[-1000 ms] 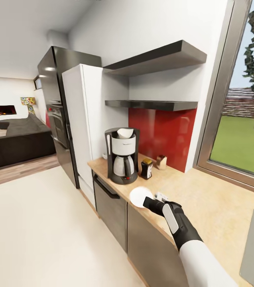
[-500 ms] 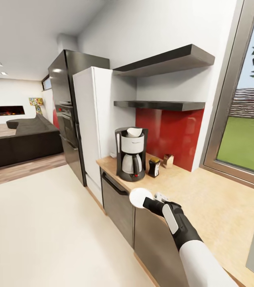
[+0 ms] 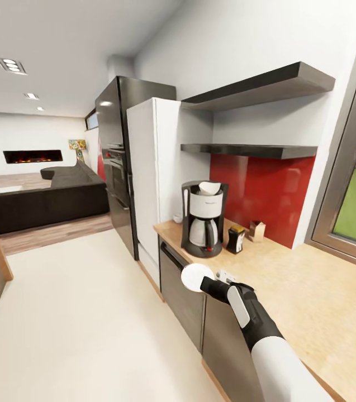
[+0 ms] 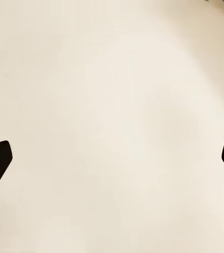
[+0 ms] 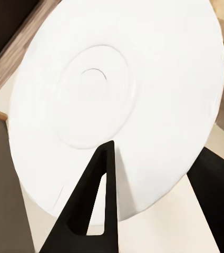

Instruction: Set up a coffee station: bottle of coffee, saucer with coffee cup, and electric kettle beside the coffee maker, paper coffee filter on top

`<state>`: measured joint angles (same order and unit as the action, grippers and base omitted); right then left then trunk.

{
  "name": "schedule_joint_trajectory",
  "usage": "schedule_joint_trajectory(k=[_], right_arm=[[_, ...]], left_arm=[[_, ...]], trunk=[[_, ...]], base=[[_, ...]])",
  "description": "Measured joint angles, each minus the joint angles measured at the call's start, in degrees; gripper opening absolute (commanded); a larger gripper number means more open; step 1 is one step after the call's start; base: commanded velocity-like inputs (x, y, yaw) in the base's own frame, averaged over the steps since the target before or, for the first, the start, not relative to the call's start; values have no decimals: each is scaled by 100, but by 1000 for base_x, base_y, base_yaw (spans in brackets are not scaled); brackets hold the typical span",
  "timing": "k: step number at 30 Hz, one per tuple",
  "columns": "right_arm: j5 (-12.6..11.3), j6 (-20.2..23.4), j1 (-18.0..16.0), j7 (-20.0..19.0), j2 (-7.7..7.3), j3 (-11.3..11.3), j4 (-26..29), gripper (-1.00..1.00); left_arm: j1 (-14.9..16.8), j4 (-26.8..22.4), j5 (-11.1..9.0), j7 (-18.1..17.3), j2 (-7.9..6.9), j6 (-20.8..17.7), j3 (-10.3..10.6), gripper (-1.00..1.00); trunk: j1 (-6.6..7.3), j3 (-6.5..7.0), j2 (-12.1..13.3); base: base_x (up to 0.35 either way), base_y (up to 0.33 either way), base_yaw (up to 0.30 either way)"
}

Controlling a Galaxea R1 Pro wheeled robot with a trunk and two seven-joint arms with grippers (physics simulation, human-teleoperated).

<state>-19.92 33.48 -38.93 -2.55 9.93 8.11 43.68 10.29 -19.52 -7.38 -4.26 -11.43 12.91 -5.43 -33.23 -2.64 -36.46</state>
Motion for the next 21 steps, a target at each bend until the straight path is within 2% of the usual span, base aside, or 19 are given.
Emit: schedule_joint_trajectory(k=[7,13,21], right_arm=[[-66,-1,-4,-6,0,-5,-14,-100],[-108,-1,-3,-6,0,-10,-8,-100],[-109,-2,-3,-6,-1,-9,6,-100]], left_arm=[[-20,2,-49,-5,3,21,-15,100],[-42,4,-45,-12,16,35,20,100],[-51,6,-64,-12,17,39,7,100]], trunk=[[0,17,-1],[3,18,-1],[2,18,-1]], base=[[56,0,266],[301,60,278],[311,180,279]])
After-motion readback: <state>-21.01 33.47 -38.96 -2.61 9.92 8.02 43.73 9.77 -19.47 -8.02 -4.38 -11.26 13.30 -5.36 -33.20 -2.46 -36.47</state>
